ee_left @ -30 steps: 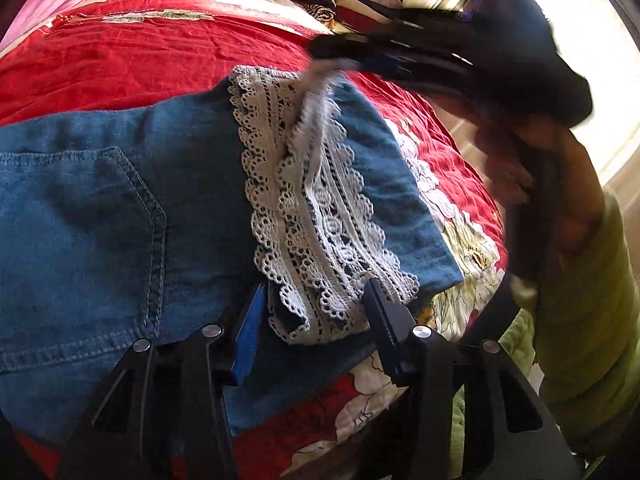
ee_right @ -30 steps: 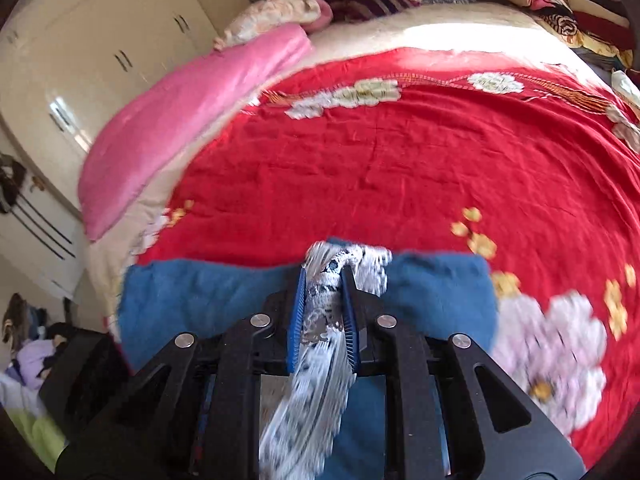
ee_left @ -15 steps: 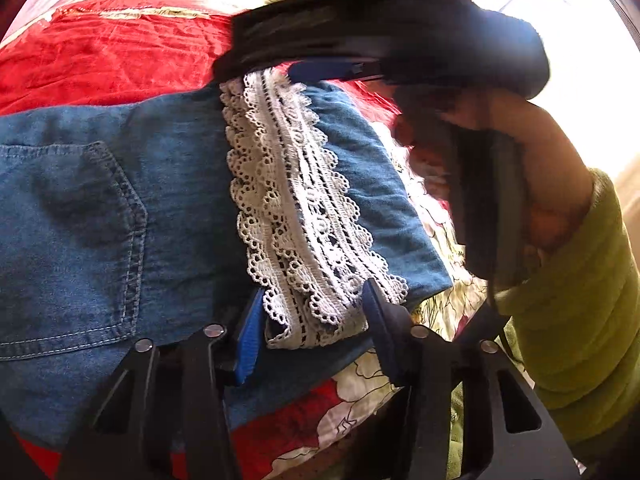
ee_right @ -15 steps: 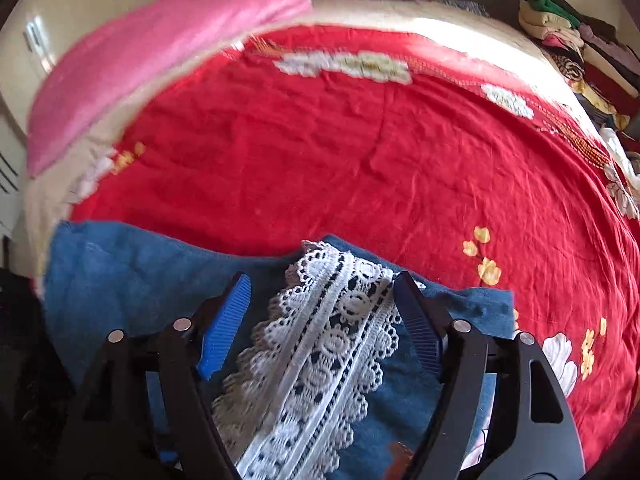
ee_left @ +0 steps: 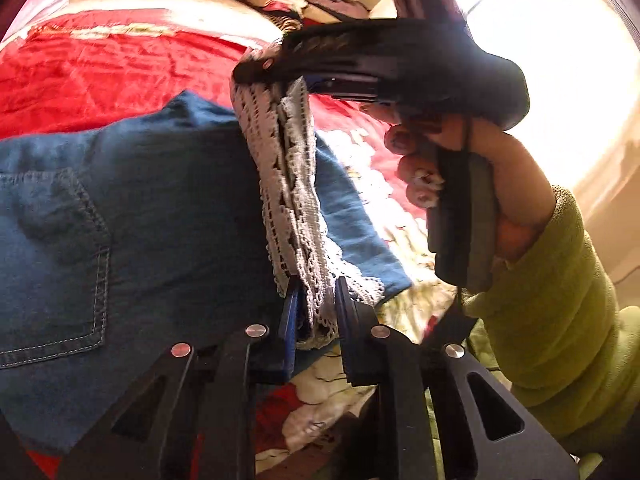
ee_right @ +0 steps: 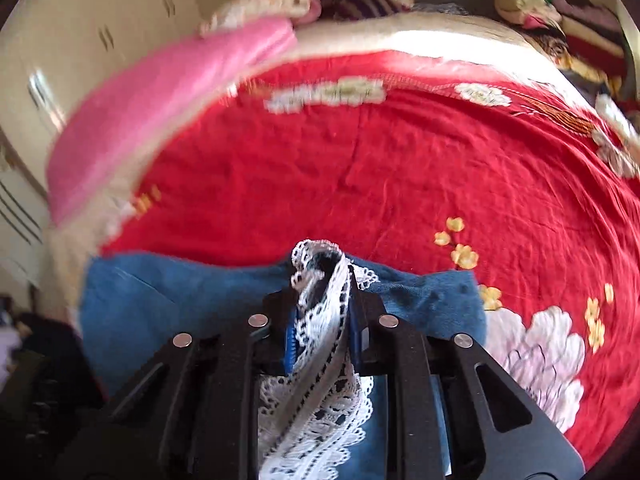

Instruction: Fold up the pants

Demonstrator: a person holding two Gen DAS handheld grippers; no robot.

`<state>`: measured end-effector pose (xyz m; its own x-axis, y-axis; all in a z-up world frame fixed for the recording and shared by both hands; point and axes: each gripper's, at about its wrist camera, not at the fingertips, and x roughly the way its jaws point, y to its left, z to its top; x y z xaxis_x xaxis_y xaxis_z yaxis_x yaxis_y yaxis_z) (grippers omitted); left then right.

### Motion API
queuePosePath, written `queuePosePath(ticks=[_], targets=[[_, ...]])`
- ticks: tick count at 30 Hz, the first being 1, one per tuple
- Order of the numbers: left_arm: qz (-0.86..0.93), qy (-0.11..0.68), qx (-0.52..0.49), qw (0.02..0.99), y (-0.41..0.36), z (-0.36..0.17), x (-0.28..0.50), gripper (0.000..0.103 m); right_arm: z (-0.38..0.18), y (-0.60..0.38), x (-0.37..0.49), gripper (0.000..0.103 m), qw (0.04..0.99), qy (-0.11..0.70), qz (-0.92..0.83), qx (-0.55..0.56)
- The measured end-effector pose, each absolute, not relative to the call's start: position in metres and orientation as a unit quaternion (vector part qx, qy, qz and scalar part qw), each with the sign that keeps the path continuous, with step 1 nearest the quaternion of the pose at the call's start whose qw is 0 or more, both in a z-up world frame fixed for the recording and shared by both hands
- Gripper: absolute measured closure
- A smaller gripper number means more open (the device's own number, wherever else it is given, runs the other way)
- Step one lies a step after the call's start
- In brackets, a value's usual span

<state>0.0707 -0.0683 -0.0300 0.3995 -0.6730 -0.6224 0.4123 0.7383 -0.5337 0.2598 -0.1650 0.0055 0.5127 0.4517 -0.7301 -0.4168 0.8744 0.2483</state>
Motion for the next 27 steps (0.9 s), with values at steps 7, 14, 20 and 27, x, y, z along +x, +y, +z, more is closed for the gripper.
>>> queuePosePath(ticks=[7, 14, 20, 27], targets=[[-0.317, 0.421, -0.171, 0.833, -0.041, -0.018, 0.064, 0.089, 0.019, -0.132, 0.266, 0.090, 0.863, 0.429, 0.267, 0.016], [-0.284, 0.446, -0.198, 0.825, -0.022, -0.034, 0.065, 0.089, -0.028, -0.093, 0.283, 0.089, 0.838, 0.477, 0.263, 0.025], [-0.279, 0.461, -0.206, 0.817, -0.022, -0.044, 0.074, 0.089, -0.010, -0.114, 0.265, 0.046, 0.845, 0.437, 0.306, 0.045], [-0.284, 0.463, -0.223, 0.809, -0.018, -0.047, 0.075, 0.049, 0.014, -0.183, 0.191, 0.037, 0.885, 0.370, 0.280, -0.022]])
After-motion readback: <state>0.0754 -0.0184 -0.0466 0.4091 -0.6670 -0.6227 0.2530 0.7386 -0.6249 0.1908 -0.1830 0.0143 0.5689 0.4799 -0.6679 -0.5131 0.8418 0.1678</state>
